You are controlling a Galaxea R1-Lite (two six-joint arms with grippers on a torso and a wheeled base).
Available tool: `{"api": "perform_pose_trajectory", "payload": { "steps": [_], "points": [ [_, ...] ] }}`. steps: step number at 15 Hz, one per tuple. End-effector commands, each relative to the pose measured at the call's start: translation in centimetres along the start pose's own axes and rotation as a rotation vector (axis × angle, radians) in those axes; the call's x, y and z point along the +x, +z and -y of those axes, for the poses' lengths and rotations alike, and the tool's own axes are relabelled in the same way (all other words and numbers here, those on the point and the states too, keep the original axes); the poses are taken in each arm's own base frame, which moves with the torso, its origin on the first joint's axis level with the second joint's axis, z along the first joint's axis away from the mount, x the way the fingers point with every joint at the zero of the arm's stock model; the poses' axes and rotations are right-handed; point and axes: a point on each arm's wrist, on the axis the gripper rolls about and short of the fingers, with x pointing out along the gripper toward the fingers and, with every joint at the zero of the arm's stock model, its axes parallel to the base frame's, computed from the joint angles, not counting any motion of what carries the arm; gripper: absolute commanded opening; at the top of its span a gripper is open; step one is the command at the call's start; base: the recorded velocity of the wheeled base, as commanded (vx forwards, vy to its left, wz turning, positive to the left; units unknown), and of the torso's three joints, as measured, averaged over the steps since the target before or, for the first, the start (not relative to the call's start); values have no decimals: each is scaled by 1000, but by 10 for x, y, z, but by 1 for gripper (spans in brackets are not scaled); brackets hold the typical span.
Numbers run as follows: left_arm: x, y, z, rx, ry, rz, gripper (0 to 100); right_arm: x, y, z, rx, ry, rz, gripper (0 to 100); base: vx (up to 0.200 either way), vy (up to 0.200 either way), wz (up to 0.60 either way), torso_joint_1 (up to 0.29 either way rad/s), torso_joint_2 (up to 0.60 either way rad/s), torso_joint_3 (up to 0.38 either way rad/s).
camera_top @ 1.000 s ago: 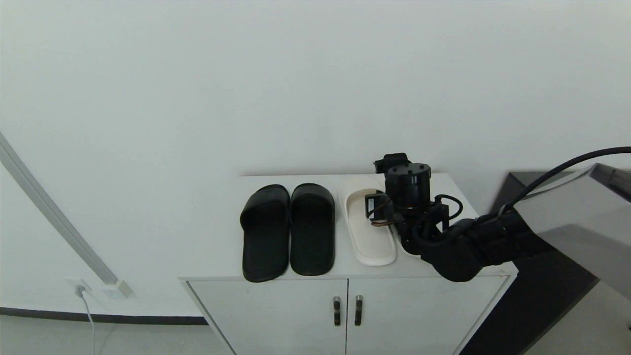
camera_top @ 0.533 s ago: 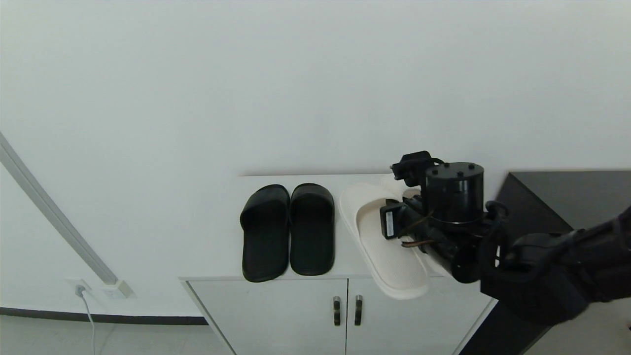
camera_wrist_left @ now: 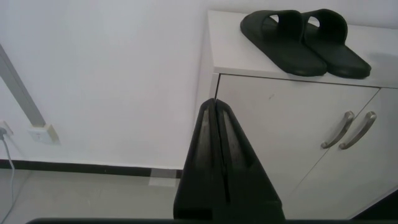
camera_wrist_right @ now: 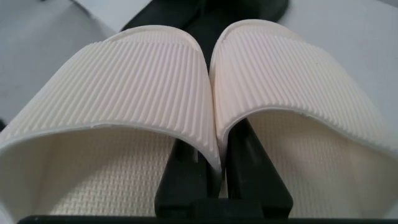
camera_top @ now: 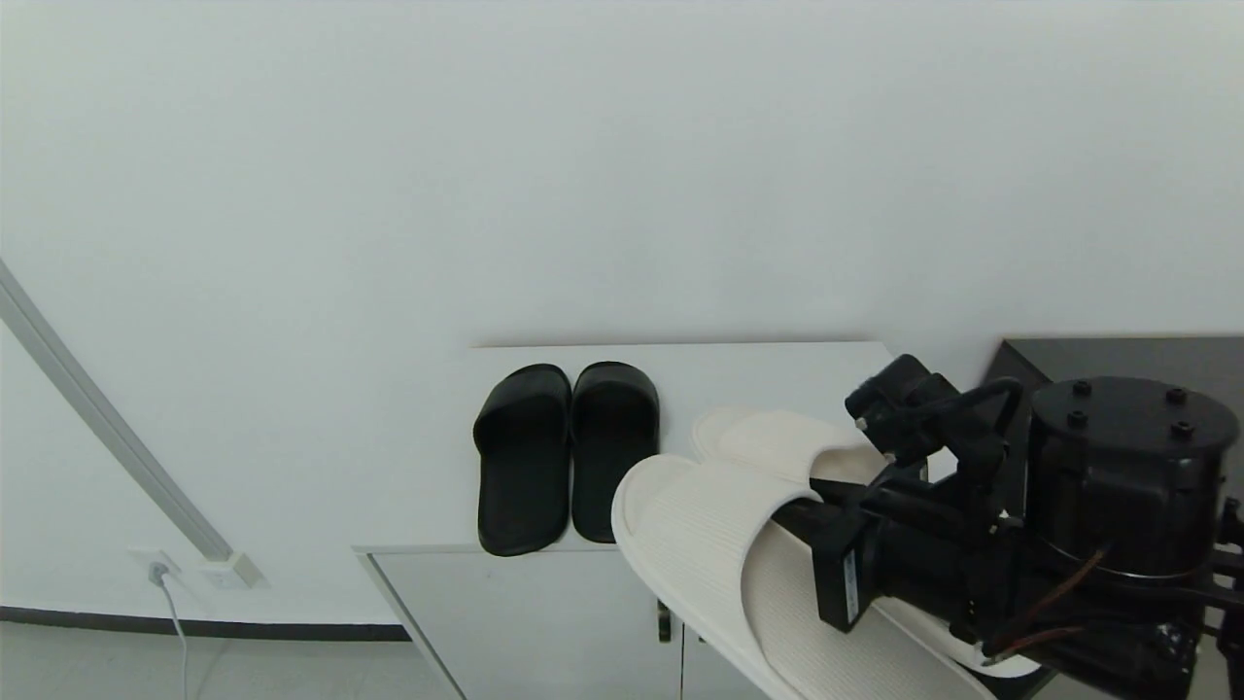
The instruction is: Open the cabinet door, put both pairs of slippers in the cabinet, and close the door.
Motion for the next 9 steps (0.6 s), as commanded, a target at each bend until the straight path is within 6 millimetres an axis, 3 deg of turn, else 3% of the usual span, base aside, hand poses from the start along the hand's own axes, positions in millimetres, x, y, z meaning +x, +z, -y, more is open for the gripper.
{"api": "perform_pose_trajectory", "payload": {
  "steps": [1,6,9],
  "points": [
    [0,0,0,-1,1,0,0,-13,0,-3,-4,47,12,0,0,0,0,0,0,0],
    [0,0,0,-2,1,0,0,-13,-3,-3,-5,53,0,0,0,0,0,0,0,0],
    [0,0,0,-2,1,0,0,-12,-4,-3,-7,53,-3,0,-200,0,0,4,2,1]
  ]
}}
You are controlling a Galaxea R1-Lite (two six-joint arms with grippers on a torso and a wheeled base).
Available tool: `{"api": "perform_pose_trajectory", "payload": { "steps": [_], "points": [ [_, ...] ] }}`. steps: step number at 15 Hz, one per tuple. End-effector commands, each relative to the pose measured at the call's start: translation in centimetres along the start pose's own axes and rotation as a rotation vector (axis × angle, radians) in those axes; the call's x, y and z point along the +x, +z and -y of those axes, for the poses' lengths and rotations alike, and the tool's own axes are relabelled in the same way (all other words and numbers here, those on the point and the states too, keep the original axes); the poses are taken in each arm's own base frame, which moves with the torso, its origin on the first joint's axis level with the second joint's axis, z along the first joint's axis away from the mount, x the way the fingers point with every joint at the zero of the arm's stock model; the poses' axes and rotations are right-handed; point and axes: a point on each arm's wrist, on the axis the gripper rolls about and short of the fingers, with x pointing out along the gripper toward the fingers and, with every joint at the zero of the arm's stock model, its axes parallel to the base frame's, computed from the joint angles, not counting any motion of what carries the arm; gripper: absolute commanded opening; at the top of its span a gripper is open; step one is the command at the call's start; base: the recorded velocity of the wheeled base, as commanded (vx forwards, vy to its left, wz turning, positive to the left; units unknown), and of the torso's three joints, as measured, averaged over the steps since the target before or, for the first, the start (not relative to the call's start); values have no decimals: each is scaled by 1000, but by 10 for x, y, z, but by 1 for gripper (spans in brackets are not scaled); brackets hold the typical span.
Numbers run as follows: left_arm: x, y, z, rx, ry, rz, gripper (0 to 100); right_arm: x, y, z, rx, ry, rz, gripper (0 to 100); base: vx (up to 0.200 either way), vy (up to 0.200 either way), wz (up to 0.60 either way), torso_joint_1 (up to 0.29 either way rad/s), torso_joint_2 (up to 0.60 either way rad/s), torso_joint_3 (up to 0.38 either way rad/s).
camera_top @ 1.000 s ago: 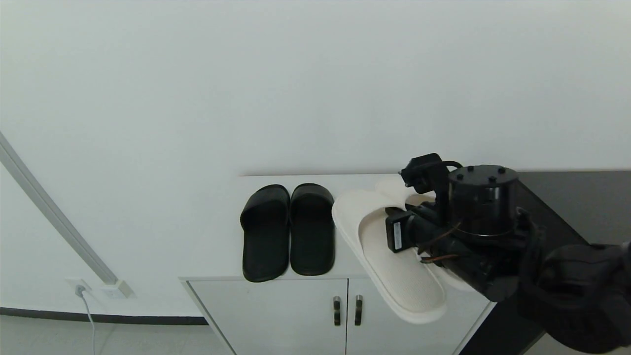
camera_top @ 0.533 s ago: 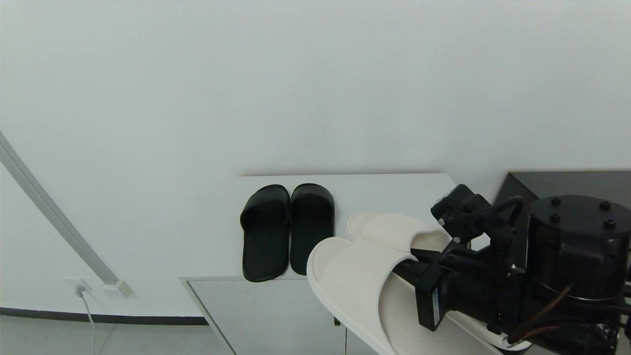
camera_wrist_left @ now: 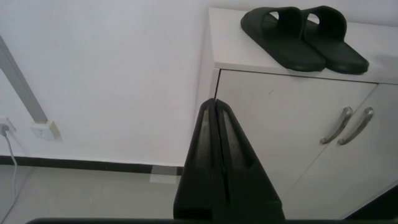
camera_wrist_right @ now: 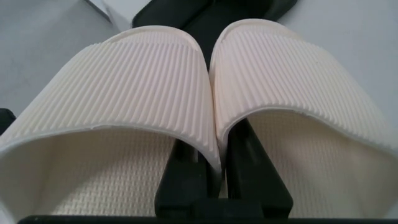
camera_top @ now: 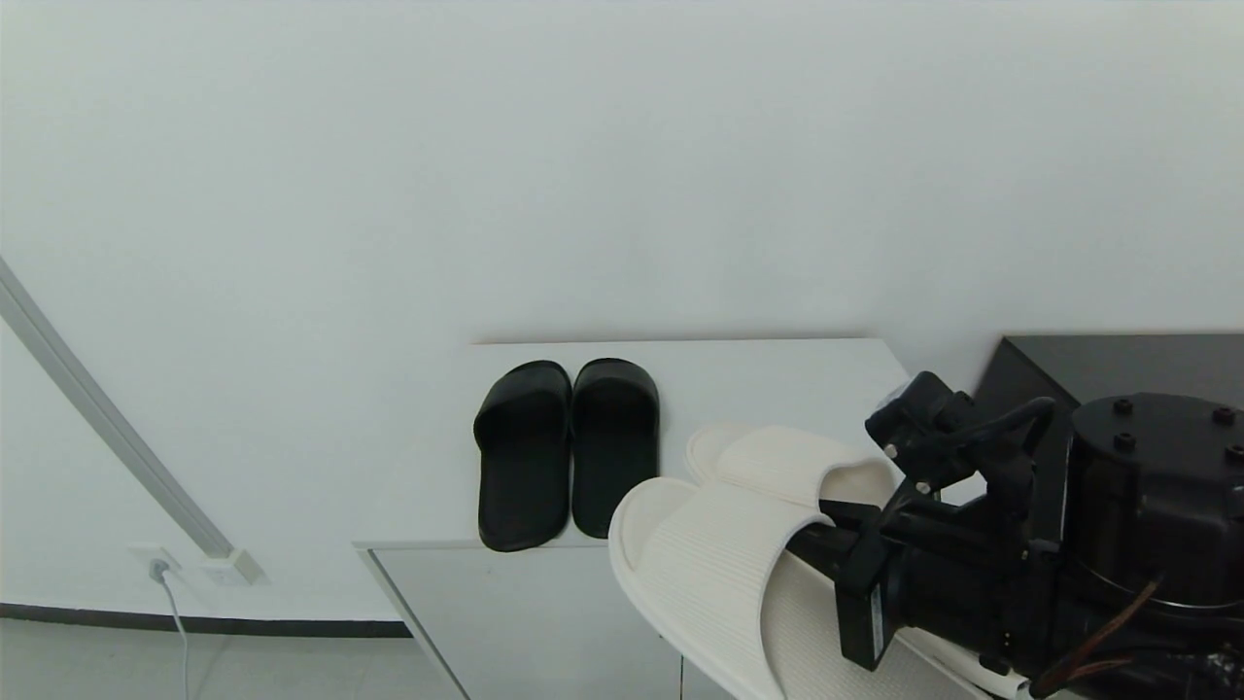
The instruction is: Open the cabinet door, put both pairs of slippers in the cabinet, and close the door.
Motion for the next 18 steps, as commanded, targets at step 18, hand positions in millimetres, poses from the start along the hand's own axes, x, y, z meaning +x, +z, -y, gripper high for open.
{"api": "perform_pose_trajectory", "payload": {
  "steps": [18],
  "points": [
    [0,0,0,-1,1,0,0,5,-9,0,-7,-7,-37,0,-67,0,0,-1,1,1]
  ]
}}
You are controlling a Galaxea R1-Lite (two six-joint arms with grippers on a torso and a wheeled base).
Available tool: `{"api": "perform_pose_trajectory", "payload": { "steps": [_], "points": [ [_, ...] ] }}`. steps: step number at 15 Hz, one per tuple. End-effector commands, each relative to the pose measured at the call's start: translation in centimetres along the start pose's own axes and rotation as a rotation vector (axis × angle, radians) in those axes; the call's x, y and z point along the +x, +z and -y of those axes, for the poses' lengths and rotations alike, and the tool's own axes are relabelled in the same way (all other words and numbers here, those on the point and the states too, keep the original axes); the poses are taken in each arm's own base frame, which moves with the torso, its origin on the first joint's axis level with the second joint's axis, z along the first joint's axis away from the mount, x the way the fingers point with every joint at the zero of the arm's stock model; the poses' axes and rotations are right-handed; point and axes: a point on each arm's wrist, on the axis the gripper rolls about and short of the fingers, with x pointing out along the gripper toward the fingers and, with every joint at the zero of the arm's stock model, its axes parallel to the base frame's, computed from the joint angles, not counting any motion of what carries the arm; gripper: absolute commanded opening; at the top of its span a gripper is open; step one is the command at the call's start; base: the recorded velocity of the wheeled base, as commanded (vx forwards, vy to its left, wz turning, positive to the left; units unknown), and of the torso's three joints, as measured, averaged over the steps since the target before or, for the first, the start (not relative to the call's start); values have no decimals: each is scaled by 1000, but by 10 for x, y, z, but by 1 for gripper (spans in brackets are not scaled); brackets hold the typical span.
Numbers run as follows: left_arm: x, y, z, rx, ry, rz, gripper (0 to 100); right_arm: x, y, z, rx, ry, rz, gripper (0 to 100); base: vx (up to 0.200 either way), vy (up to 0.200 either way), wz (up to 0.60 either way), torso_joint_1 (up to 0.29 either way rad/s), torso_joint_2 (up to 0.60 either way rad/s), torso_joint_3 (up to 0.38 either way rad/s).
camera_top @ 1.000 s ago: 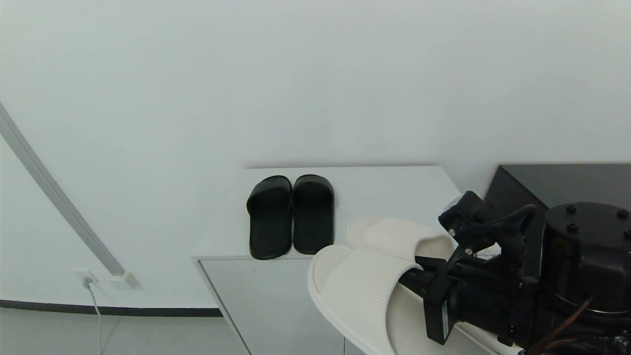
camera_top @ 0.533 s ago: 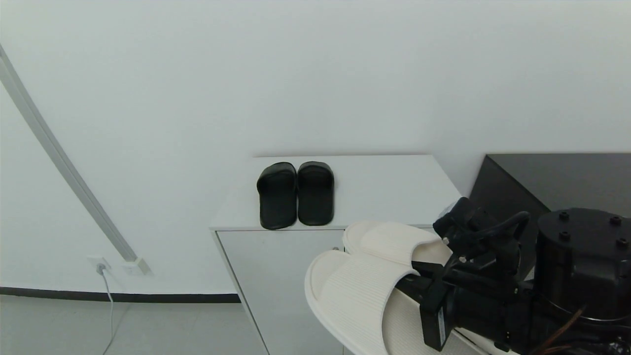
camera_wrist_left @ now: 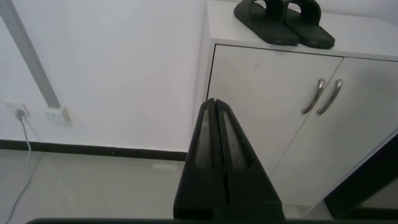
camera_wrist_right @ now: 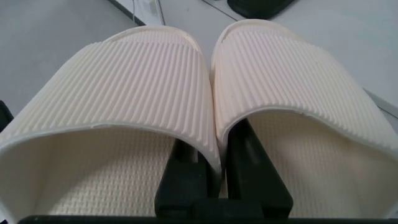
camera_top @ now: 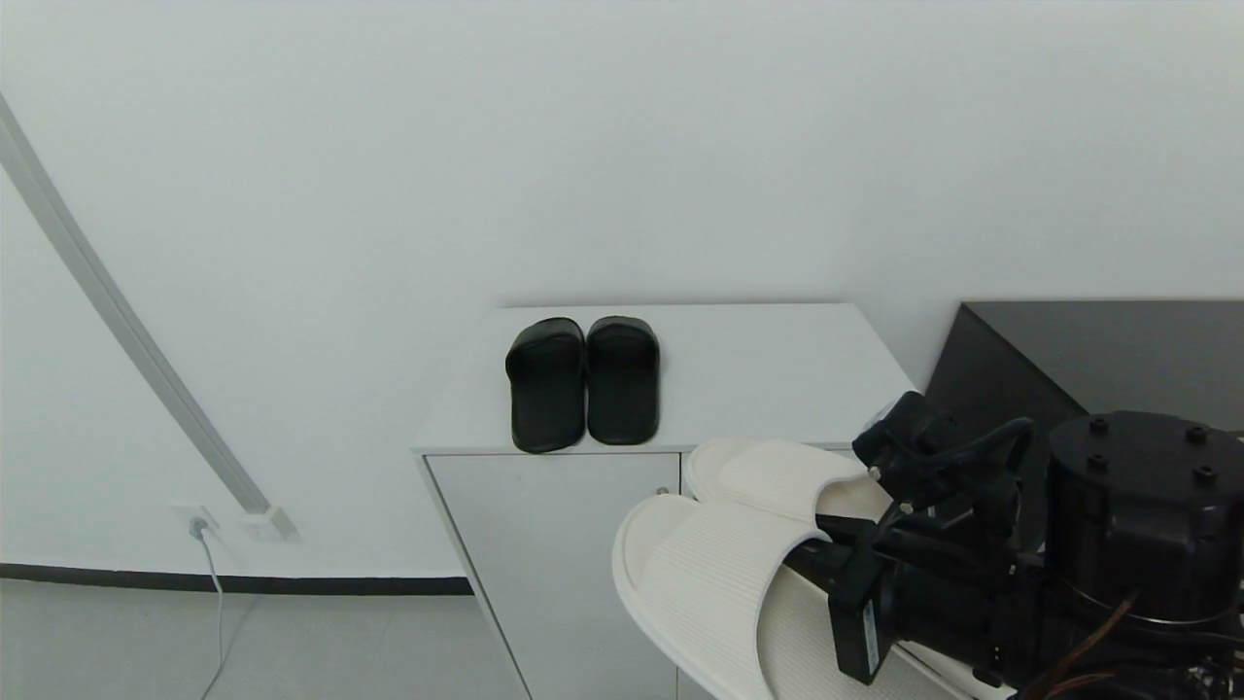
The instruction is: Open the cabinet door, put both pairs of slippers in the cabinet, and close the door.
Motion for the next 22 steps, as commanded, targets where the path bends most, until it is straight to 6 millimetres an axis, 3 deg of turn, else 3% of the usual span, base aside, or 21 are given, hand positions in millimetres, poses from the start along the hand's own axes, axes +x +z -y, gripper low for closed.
{"api": "perform_pose_trajectory", "payload": {
  "steps": [1,10,11,22],
  "points": [
    [0,0,0,0,1,0,0,1,-1,0,0,0,-4,0,0,0,0,0,0,0],
    [0,0,0,-3,1,-2,0,2,-7,0,1,11,-27,0,0,0,0,-163,392,221],
    [0,0,0,-3,1,0,100,2,-8,0,6,11,-30,0,0,0,0,-227,554,325],
    [0,0,0,3,1,0,100,2,-21,1,5,5,-61,0,0,0,0,-192,512,319]
  ]
}}
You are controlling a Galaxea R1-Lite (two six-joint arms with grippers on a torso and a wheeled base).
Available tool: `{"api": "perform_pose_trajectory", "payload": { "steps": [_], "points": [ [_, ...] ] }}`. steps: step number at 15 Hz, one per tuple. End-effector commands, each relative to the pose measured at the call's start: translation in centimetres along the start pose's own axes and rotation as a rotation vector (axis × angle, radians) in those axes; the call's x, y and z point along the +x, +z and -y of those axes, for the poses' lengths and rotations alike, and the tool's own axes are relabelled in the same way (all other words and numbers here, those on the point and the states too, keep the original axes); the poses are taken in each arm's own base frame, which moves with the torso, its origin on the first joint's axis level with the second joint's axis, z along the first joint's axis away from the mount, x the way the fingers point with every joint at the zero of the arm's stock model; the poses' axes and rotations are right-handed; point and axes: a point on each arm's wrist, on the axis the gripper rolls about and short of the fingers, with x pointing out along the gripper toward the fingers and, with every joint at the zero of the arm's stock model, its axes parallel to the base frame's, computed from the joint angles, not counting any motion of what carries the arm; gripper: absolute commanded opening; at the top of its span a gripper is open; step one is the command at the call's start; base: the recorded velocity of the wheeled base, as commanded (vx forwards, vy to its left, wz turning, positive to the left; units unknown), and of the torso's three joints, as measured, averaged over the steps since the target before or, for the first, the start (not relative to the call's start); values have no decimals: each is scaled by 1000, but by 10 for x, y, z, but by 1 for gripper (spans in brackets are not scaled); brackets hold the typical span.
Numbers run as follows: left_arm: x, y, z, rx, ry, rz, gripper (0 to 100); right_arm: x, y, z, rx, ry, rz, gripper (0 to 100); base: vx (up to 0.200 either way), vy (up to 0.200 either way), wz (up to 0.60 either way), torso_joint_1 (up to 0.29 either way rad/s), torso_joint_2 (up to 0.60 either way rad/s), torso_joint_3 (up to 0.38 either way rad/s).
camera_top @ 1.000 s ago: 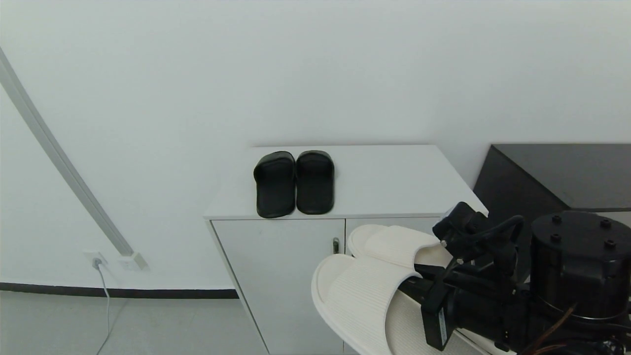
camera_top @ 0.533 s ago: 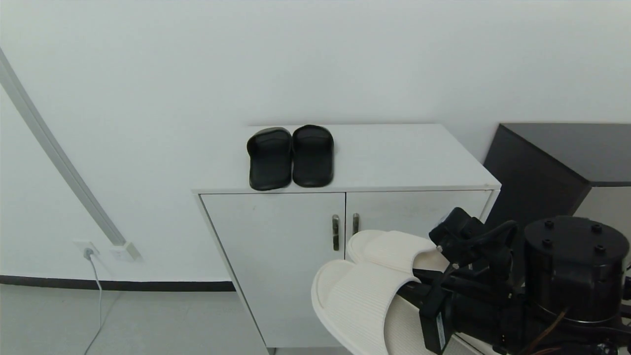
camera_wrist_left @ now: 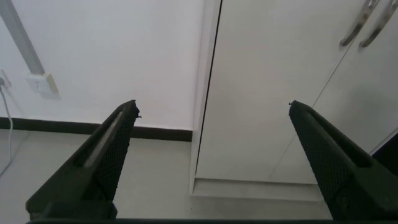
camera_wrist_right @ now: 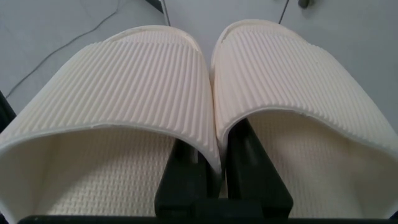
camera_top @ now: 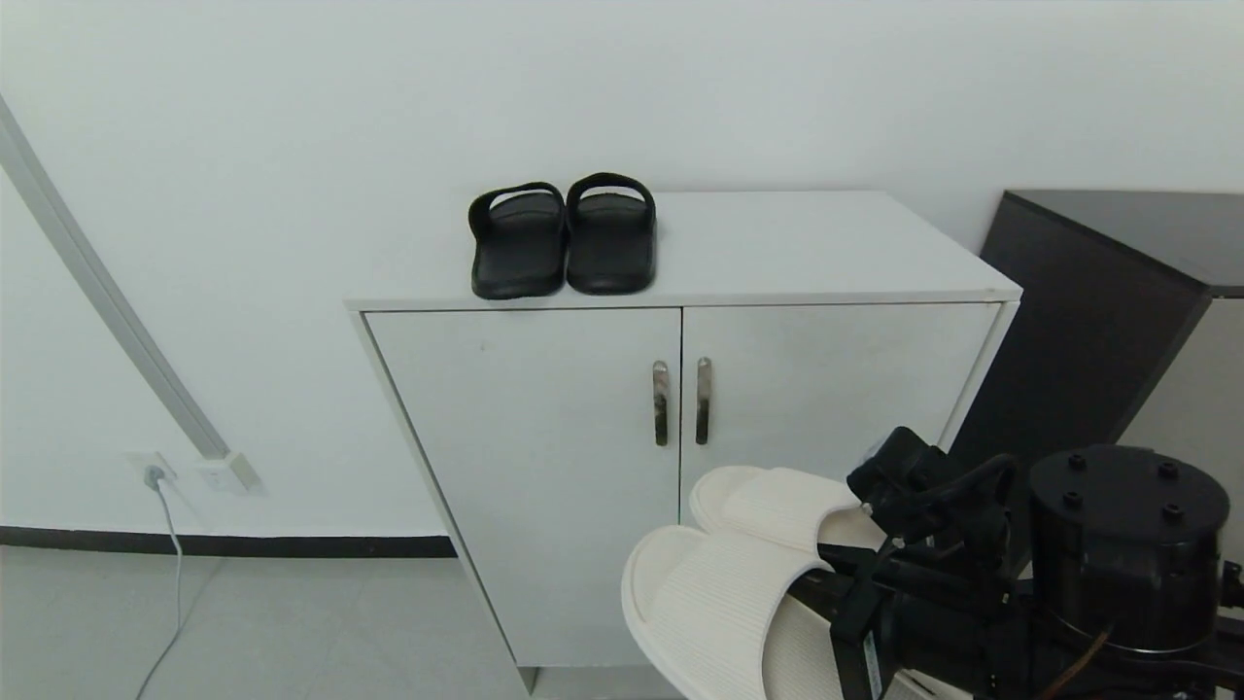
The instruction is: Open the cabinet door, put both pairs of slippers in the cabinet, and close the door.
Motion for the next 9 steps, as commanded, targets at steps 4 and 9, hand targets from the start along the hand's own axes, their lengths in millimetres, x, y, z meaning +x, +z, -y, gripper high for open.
{"api": "perform_pose_trajectory", "payload": {
  "steps": [4,9],
  "points": [
    [0,0,0,-10,2,0,100,4,-2,-1,-2,2,-1,0,0,0,0,-143,474,332],
    [0,0,0,-7,1,0,100,8,-7,-1,-3,1,-4,0,0,0,0,-95,454,355]
  ]
}}
